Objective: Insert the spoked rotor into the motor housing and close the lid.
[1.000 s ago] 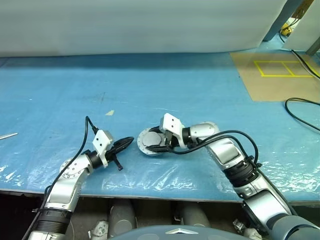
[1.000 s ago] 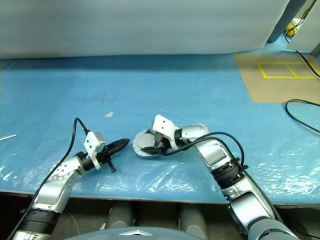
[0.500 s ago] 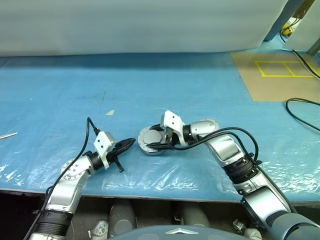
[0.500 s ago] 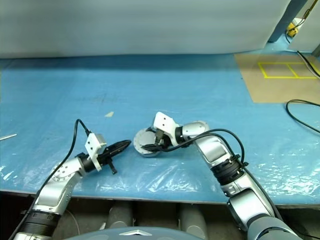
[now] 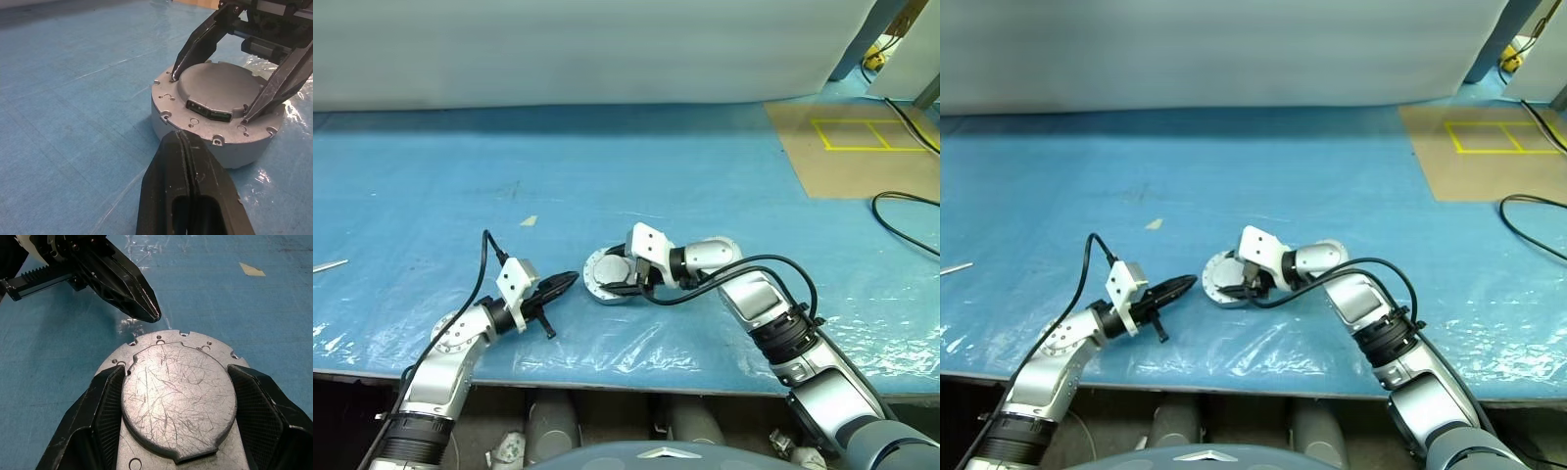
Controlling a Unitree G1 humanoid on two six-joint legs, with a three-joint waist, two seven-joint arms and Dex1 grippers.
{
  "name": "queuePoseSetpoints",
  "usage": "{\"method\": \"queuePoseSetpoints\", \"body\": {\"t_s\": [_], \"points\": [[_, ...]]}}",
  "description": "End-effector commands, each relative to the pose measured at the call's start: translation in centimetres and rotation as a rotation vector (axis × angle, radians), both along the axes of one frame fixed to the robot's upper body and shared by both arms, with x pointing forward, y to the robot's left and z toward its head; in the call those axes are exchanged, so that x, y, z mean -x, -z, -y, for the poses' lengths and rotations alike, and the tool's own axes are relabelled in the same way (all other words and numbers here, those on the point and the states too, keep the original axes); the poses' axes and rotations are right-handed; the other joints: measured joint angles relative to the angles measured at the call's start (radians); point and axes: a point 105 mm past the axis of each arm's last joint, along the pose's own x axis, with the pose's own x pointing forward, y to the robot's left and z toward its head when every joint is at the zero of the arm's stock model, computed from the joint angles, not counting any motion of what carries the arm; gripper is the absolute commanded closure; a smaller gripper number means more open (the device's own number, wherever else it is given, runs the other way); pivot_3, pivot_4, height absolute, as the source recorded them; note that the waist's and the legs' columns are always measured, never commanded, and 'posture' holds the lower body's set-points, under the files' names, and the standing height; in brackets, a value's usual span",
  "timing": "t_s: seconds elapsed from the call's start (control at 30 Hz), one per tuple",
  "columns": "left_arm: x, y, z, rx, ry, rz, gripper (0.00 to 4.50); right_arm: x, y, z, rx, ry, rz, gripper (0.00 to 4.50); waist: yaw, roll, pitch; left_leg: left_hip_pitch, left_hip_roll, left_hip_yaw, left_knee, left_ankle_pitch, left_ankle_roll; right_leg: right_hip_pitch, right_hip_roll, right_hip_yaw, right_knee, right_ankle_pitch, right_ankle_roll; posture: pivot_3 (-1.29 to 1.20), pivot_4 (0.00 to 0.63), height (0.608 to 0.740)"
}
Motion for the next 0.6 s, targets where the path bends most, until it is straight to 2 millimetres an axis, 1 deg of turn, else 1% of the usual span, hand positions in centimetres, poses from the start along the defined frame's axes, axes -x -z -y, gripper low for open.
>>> {"method": "queuePoseSetpoints", "body": {"t_s": [0.03, 0.1, 0.17, 0.23, 0.3, 0.47, 0.6], "points": [[-0.1, -1.6, 0.2, 0.008, 0.011, 0.053, 4.5, 0.4, 2.6, 1.2, 0.082, 0.011, -0.076, 1.53, 0.0, 0.0, 0.0, 0.0, 0.0, 0.0, 0.0, 0.0, 0.0, 0.0, 0.0, 0.0, 0.0, 0.0, 0.0, 0.0, 0.15, 0.74], [-0.2, -1.9, 0.5, 0.017, 0.014, 0.061, 4.5, 0.2, 2.6, 1.2, 0.059, 0.036, -0.101, 1.53, 0.0, 0.0, -0.001, 0.001, 0.0, 0.0, 0.0, 0.0, 0.0, 0.001, 0.0, 0.0, 0.0, 0.0, 0.0, 0.0, 0.15, 0.74], [-0.4, -2.5, 0.7, 0.041, 0.013, 0.069, 4.5, 0.0, 2.6, 1.2, -0.017, 0.083, -0.182, 1.53, 0.001, 0.0, -0.001, 0.001, 0.0, 0.0, 0.0, 0.0, 0.0, 0.001, 0.0, 0.0, 0.0, 0.0, 0.0, 0.0, 0.15, 0.74], [-0.5, -2.7, 0.9, 0.04, 0.022, 0.074, 4.5, 0.2, 3.3, 1.6, 0.004, 0.085, -0.184, 1.53, 0.001, 0.0, -0.001, 0.002, 0.0, 0.0, 0.0, 0.0, 0.001, 0.002, 0.0, 0.0, 0.0, 0.0, 0.0, 0.0, 0.15, 0.74], [-0.6, -2.8, 1.3, 0.032, 0.039, 0.076, 4.5, 0.3, 3.4, 1.6, 0.005, 0.085, -0.185, 1.53, 0.001, 0.0, -0.001, 0.004, 0.0, 0.0, 0.0, 0.0, 0.0, 0.004, 0.0, 0.0, 0.0, 0.0, 0.0, 0.0, 0.15, 0.74], [-0.9, -2.3, 2.0, 0.012, 0.069, 0.07, 4.5, -0.1, 2.5, 1.5, -0.056, 0.108, -0.178, 1.53, 0.002, 0.0, -0.001, 0.005, 0.0, 0.0, 0.0, 0.0, 0.0, 0.005, 0.0, 0.0, 0.0, 0.0, 0.0, 0.0, 0.15, 0.74], [-0.9, -1.3, 2.6, -0.023, 0.099, 0.051, 4.5, -0.2, 3.2, 1.9, 0.0, 0.098, -0.126, 1.53, 0.002, 0.0, -0.001, 0.005, 0.0, 0.0, 0.0, 0.0, 0.0, 0.005, 0.0, 0.0, 0.0, 0.0, 0.0, 0.0, 0.15, 0.74]]}}
